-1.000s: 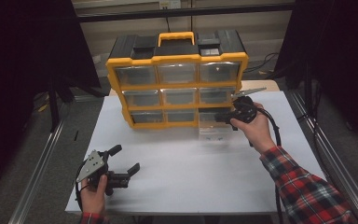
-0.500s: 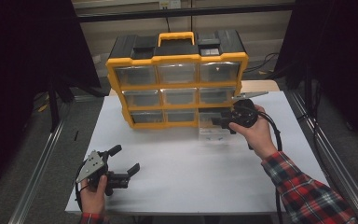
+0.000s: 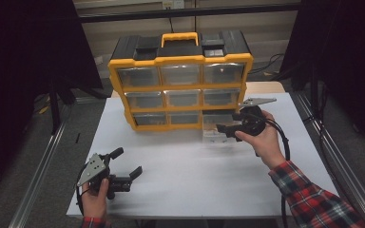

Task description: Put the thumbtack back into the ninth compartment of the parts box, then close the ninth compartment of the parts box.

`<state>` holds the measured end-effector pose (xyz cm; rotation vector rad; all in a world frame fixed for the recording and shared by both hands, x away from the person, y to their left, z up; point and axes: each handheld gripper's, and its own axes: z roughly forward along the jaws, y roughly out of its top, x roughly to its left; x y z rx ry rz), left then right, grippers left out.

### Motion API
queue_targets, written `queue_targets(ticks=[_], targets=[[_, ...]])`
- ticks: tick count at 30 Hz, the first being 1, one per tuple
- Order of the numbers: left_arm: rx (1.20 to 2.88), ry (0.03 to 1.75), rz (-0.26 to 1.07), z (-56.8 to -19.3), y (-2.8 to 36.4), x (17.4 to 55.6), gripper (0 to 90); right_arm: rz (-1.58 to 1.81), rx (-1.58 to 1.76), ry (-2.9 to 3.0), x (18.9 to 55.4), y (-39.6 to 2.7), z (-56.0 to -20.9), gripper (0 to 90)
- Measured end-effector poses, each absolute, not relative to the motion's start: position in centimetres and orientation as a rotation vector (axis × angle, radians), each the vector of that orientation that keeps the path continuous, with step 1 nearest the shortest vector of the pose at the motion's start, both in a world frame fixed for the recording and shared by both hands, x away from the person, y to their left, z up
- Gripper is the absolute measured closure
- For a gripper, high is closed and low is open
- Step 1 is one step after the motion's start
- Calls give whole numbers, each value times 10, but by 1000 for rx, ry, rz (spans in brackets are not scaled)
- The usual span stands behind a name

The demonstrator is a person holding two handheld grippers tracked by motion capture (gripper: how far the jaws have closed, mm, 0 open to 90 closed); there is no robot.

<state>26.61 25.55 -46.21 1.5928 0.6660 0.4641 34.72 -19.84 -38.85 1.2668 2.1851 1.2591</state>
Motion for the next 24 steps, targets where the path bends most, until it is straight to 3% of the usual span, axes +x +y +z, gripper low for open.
queue_targets(ticks=[24], targets=[[1610,652,476,-462,258,267,1,1296,1255,2172,331,-194,-392,203]])
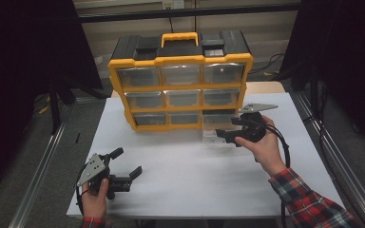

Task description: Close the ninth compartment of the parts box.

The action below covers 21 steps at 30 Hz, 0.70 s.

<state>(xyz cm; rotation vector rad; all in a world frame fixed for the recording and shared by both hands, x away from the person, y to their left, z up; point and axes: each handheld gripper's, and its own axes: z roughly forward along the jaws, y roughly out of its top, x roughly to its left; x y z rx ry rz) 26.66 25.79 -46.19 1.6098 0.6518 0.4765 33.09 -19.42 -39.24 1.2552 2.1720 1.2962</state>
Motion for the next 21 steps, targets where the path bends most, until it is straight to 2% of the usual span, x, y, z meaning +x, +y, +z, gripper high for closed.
queue_targets(ticks=[7,17,21], targets=[[1634,637,471,-462,258,267,1,1313,1248,2156,326,-193,-394,266],[1640,636,482,-461,257,267,1,1300,1257,2131,318,-195,-395,535],[1628,643,488,-461,257,267,1,1310,1256,2131,317,-195,-394,609]])
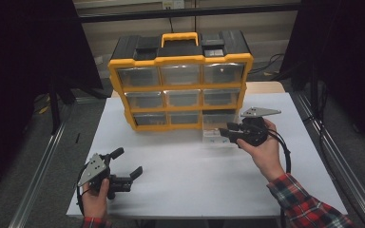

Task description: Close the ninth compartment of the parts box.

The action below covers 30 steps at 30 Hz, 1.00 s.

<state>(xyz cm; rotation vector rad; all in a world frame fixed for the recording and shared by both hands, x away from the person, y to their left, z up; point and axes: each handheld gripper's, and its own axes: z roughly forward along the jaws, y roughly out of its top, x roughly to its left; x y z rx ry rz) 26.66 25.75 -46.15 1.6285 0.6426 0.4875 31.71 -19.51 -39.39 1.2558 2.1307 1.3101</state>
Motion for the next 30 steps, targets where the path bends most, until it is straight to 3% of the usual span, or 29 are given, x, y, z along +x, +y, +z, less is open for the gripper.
queue_targets(ticks=[9,14,30], targets=[[1628,644,475,-462,258,267,1,1319,1221,2137,315,-192,-397,827],[1619,653,475,-462,256,266,1,1326,1220,2113,312,-194,-399,900],[1637,632,478,-462,258,267,1,1348,1232,2092,309,-195,-408,900]])
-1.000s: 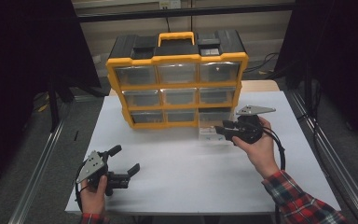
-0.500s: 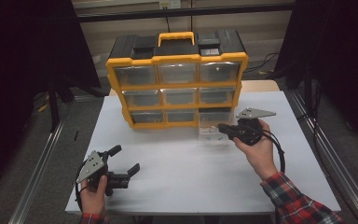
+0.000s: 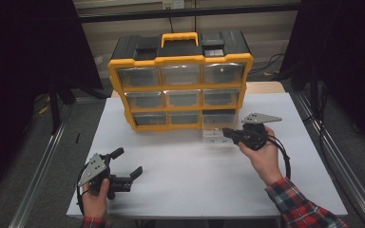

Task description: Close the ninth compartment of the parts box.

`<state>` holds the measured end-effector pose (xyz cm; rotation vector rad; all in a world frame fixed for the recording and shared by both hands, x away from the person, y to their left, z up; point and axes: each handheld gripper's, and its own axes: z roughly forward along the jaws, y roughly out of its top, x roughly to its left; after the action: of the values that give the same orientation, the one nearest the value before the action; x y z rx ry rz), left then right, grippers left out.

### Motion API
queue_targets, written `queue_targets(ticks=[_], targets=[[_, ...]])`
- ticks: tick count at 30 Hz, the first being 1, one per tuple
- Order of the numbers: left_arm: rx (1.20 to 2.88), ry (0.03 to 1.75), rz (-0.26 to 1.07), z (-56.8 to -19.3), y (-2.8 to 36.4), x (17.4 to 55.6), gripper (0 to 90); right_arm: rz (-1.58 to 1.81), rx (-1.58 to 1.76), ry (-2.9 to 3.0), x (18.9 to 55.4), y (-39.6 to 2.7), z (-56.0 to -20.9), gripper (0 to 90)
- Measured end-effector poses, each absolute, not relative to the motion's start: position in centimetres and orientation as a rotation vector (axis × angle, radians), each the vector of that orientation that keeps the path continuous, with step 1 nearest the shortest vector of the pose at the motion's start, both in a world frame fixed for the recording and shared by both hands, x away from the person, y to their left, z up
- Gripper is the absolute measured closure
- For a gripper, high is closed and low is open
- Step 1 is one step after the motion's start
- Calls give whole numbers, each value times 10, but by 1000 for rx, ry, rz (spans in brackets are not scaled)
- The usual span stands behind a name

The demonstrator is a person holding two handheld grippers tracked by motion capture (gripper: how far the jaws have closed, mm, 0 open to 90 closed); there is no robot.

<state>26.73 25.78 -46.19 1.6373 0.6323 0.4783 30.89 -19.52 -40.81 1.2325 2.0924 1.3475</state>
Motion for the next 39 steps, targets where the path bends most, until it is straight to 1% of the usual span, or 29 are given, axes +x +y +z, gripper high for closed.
queue_targets(ticks=[13,15,16,19,20,22,24,28,30,34,36,38,39], targets=[[1638,630,479,-462,258,268,1,1321,1225,2082,309,-193,-415,900],[1614,644,468,-462,256,268,1,1317,1223,2082,309,-192,-416,900],[1639,630,479,-462,258,269,1,1312,1217,2084,309,-191,-416,900],[1640,628,480,-462,258,269,1,1307,1198,2096,309,-190,-417,900],[1613,644,467,-462,256,268,1,1304,1199,2093,309,-189,-417,900],[1643,628,479,-462,258,269,1,1300,1200,2092,309,-188,-417,900],[1620,640,468,-463,256,268,1,1290,1200,2085,309,-189,-417,900],[1641,631,486,-462,257,269,1,1293,1201,2081,310,-189,-417,900],[1614,649,475,-463,256,269,1,1289,1197,2079,310,-189,-417,900],[1640,632,486,-462,257,269,1,1295,1199,2069,311,-189,-418,900],[1614,652,469,-463,256,268,1,1295,1194,2065,311,-188,-418,900],[1646,634,488,-463,258,269,1,1299,1196,2058,312,-188,-419,900],[1622,648,477,-463,256,269,1,1300,1198,2053,312,-188,-419,900]])
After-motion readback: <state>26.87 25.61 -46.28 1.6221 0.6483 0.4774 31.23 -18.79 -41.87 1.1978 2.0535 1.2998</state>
